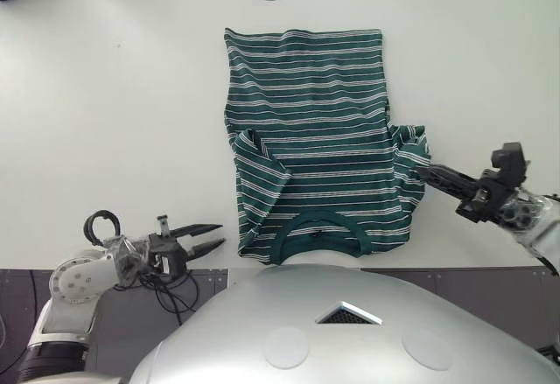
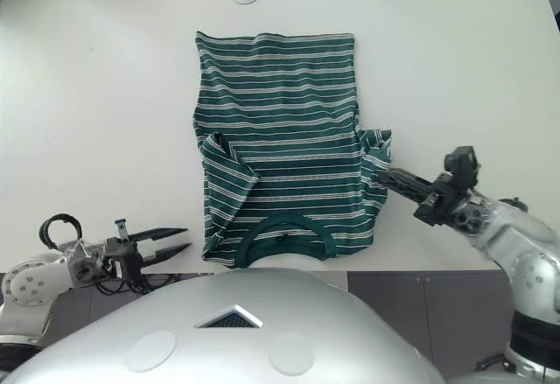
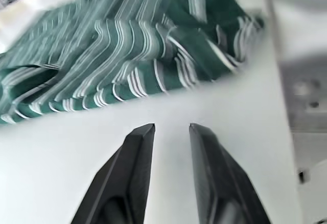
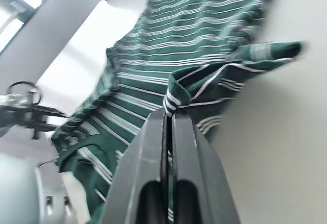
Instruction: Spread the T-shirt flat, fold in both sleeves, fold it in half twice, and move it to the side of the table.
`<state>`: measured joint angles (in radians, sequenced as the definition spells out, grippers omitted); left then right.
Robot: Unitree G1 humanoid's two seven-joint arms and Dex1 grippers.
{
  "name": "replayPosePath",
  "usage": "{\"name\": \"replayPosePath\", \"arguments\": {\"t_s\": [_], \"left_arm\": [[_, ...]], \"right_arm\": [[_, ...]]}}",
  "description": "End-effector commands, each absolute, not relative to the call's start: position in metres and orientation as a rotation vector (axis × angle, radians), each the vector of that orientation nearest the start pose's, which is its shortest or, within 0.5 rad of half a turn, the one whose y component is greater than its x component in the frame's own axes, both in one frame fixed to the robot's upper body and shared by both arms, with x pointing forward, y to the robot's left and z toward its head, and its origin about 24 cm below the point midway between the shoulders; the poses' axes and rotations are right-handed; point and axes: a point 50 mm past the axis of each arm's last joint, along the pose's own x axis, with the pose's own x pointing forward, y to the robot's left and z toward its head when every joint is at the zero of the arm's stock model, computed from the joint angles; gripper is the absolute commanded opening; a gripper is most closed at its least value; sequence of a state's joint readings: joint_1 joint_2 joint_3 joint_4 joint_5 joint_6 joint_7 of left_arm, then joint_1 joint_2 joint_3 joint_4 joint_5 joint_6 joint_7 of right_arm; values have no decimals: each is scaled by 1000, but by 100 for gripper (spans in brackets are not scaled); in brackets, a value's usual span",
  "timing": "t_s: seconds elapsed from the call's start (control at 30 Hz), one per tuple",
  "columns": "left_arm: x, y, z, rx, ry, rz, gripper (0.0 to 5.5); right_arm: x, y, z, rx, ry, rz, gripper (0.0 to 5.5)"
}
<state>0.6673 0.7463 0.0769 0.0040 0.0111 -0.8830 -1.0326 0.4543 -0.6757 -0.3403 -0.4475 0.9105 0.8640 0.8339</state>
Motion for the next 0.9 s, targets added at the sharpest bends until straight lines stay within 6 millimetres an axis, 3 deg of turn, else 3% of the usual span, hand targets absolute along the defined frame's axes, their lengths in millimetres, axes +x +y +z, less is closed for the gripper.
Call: {"name": "replayPosePath", "arguments": {"t_s": [0.03, 0.23, 0.47, 0.5, 0.7, 0.9], "left_arm": [[72, 248, 21, 897, 139, -1378, 121], [83, 225, 31, 1068, -147, -1401, 121], [90, 204, 48, 1097, -312, -1418, 121], [91, 201, 49, 1099, -325, -1421, 121], [93, 194, 49, 1150, -348, -1461, 121], [91, 209, 33, 1226, -265, -1496, 121]], "right_arm": [[142, -224, 70, 421, 651, 833, 1], [150, -198, 60, 390, 692, 893, 1], [153, -190, 62, 378, 703, 928, 122], [153, -193, 65, 373, 692, 928, 145], [147, -223, 87, 341, 644, 936, 145], [139, -252, 106, 223, 587, 927, 145]]}}
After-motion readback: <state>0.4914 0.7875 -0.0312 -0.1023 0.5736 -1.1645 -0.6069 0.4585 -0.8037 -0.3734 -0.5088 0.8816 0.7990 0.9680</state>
